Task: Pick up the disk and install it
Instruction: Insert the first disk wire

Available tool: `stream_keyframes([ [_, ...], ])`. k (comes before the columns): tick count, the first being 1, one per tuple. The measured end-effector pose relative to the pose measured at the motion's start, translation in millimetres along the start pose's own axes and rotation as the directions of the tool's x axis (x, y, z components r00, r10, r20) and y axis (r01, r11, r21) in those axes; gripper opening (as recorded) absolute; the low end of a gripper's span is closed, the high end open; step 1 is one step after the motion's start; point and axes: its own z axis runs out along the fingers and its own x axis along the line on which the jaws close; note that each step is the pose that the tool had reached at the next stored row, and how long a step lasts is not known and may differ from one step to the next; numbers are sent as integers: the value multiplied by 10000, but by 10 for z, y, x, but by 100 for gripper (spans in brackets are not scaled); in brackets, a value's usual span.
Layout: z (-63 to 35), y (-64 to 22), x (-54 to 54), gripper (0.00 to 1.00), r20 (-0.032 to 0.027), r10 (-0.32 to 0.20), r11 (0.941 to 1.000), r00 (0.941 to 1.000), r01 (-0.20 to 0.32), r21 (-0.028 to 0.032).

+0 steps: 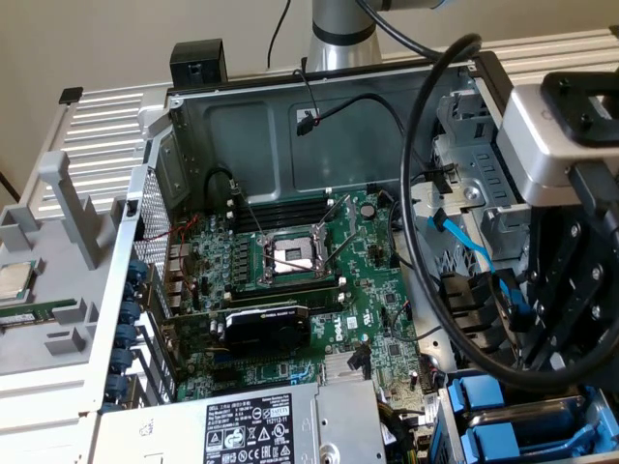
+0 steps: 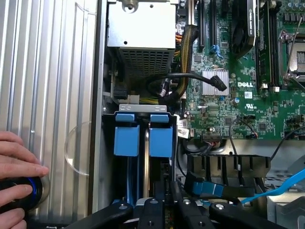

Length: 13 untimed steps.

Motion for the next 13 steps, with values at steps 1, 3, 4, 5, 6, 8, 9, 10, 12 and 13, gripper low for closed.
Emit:
stream_keyframes([
  [1, 2, 0, 1, 17, 16, -1, 10000, 10000, 1, 0],
  [3, 4, -1, 3, 17, 44, -3, 10000, 10000, 3, 1],
  [4, 5, -1, 5, 17, 56, -3, 10000, 10000, 3, 1],
  [5, 5, -1, 6, 17, 63, -4, 10000, 10000, 4, 0],
  [6, 6, -1, 9, 17, 68, -4, 10000, 10000, 4, 1],
  [8, 7, -1, 16, 17, 73, -3, 10000, 10000, 3, 1],
  [9, 7, -1, 18, 17, 75, -3, 10000, 10000, 3, 1],
  [10, 7, -1, 18, 17, 75, -2, 10000, 10000, 2, 1],
  [12, 9, -1, 19, 17, 75, 0, 10000, 10000, 0, 1],
  [13, 12, -1, 19, 17, 75, 1, 10000, 10000, -1, 0],
])
